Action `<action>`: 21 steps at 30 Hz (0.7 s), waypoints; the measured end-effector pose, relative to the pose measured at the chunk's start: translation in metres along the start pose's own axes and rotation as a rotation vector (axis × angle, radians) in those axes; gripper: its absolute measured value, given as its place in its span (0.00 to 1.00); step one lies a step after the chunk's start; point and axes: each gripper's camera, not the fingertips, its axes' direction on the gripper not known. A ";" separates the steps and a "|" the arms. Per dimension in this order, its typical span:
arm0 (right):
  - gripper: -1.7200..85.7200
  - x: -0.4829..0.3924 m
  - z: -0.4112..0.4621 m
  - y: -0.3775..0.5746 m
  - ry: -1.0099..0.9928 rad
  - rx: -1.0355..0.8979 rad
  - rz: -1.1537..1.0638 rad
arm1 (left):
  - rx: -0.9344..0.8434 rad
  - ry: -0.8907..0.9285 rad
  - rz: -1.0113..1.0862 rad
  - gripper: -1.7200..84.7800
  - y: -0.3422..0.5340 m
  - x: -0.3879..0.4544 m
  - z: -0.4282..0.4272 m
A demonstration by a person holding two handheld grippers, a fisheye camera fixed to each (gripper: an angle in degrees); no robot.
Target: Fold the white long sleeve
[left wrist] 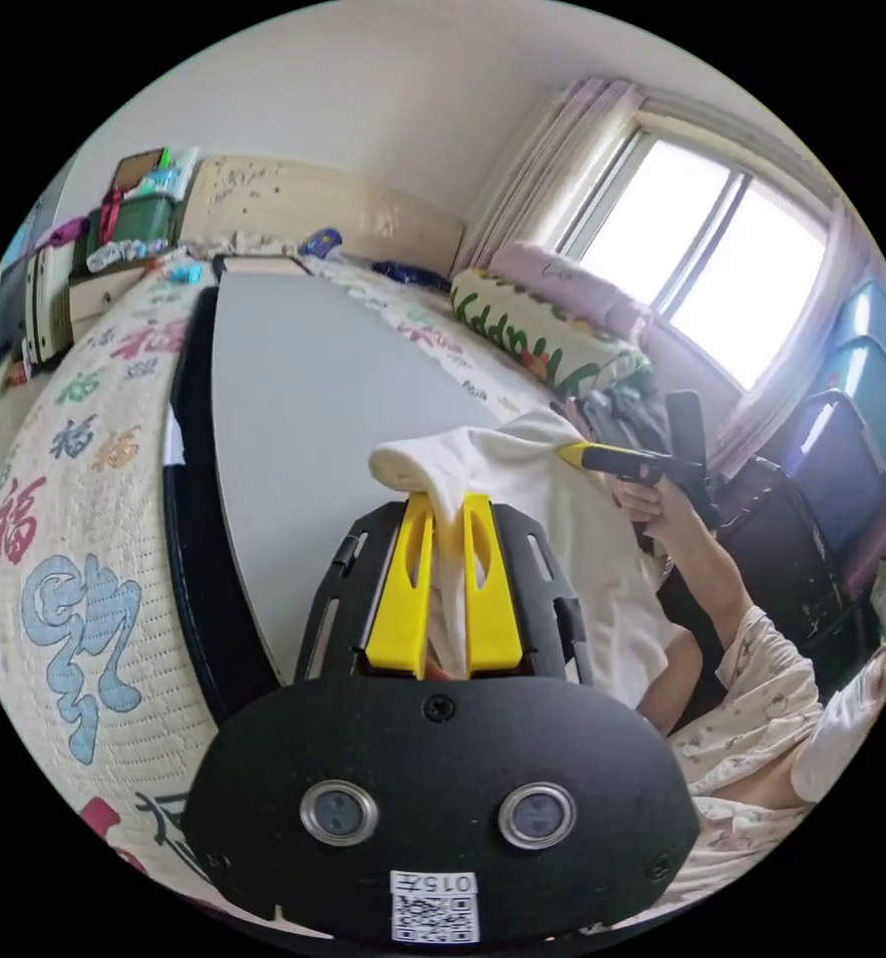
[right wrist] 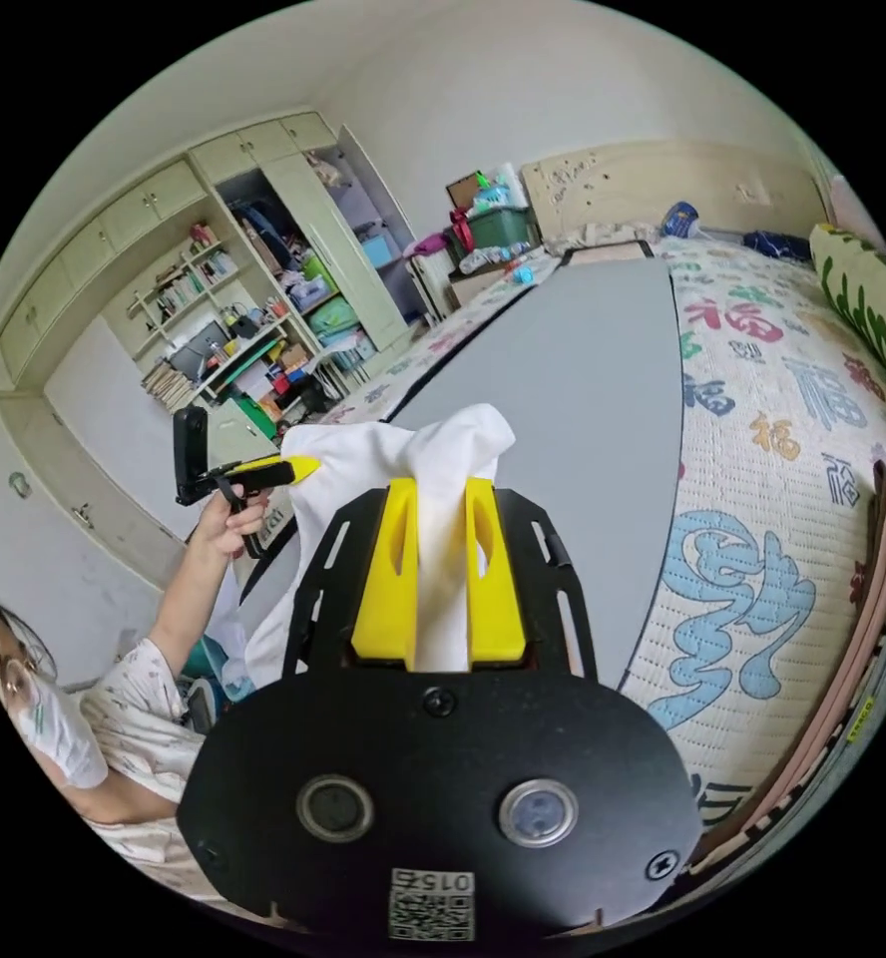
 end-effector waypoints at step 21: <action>0.11 -0.254 0.117 0.171 -0.779 0.072 -0.781 | 0.843 -0.912 0.126 0.05 0.250 0.469 -0.967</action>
